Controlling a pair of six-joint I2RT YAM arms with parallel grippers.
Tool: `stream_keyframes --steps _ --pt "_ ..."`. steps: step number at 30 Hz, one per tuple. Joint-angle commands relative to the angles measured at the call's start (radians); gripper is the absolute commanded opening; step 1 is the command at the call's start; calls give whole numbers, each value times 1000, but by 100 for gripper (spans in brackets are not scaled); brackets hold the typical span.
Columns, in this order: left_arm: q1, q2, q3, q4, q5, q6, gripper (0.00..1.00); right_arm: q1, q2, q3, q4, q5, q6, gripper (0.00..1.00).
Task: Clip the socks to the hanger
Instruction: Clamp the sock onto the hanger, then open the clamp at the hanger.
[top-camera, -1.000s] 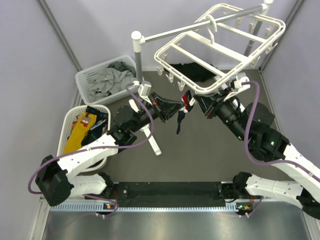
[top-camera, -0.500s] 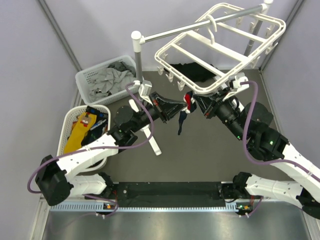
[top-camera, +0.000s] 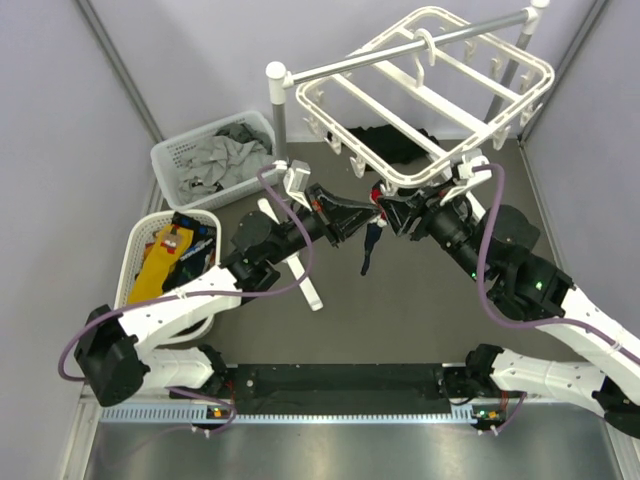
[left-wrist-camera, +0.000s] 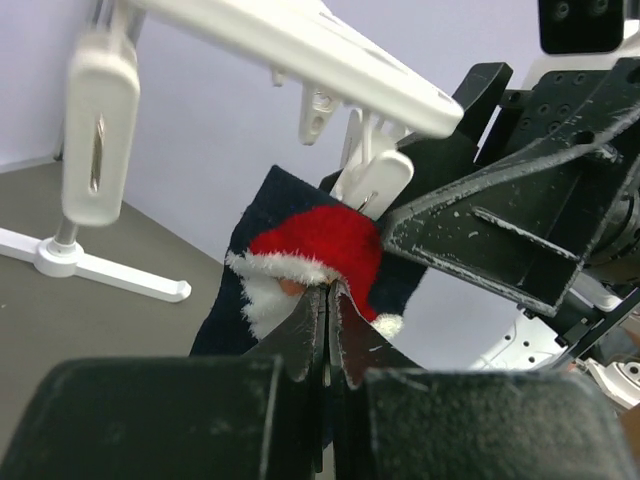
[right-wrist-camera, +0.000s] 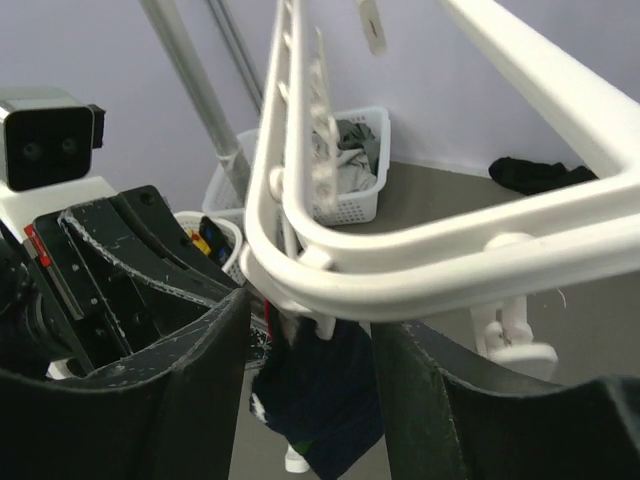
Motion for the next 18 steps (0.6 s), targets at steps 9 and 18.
stream_keyframes --steps 9,18 --pt "-7 7 45 3 -9 78 25 6 -24 -11 0 42 -25 59" --pt "-7 -45 65 -139 -125 284 60 4 -33 -12 1 91 -71 62"
